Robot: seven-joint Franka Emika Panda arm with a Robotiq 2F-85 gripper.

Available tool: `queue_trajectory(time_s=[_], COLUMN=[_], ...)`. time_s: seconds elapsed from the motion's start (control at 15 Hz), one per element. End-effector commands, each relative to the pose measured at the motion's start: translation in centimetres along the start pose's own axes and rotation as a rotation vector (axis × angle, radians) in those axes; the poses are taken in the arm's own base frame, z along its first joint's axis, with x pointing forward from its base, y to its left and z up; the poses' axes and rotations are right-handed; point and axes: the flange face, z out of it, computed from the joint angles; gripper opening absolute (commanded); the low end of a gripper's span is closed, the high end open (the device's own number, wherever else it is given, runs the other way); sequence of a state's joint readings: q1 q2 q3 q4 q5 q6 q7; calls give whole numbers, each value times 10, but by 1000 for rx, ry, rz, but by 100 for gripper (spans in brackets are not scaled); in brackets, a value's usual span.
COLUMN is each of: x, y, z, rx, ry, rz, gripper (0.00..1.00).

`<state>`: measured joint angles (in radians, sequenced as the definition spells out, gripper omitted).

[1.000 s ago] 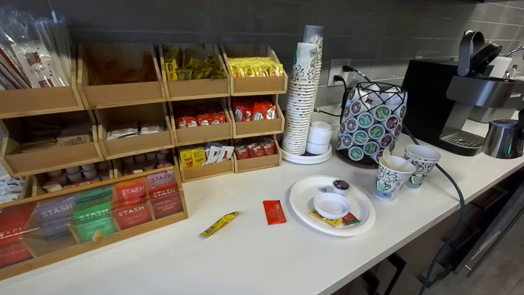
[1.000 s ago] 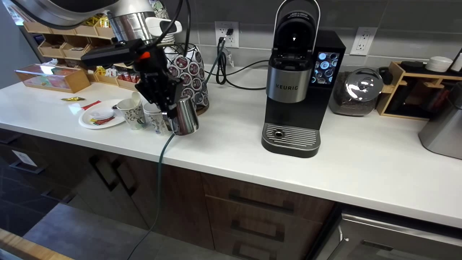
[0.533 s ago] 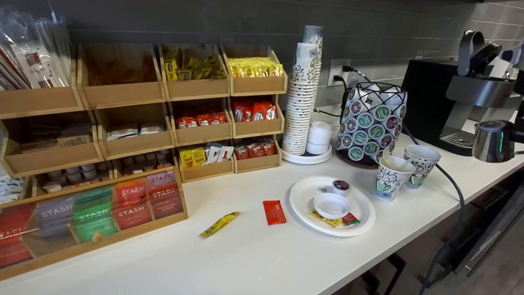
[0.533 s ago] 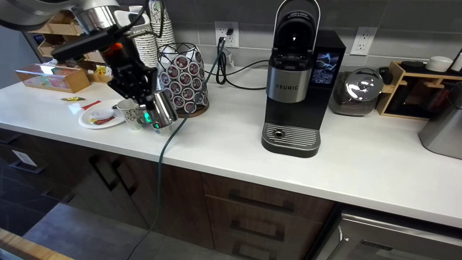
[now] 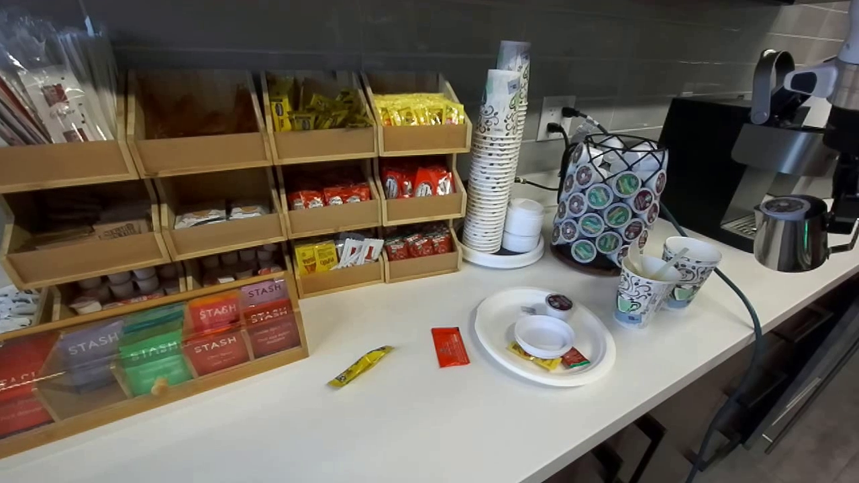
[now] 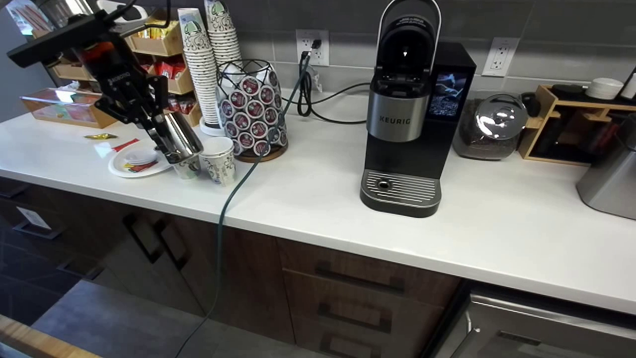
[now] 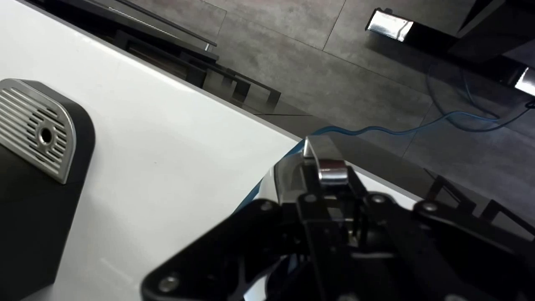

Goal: Take the k-cup out of the metal cup and transfer it to the coffee cup

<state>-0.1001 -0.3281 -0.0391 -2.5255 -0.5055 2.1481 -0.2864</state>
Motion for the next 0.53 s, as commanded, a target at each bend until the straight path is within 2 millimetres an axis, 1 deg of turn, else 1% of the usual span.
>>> queue_trajectory(time_s=[0.0, 0.07, 0.2, 0.33, 0.47], x=[5, 13, 27, 39, 51], y=[0, -4, -13, -24, -35], z=[-8, -19, -32, -37, -35], rx=[-77, -147, -241, -329, -410], ry=[11, 32, 24, 13, -11], rz=[-5, -50, -110, -192, -284], gripper=[4, 4, 4, 4, 4])
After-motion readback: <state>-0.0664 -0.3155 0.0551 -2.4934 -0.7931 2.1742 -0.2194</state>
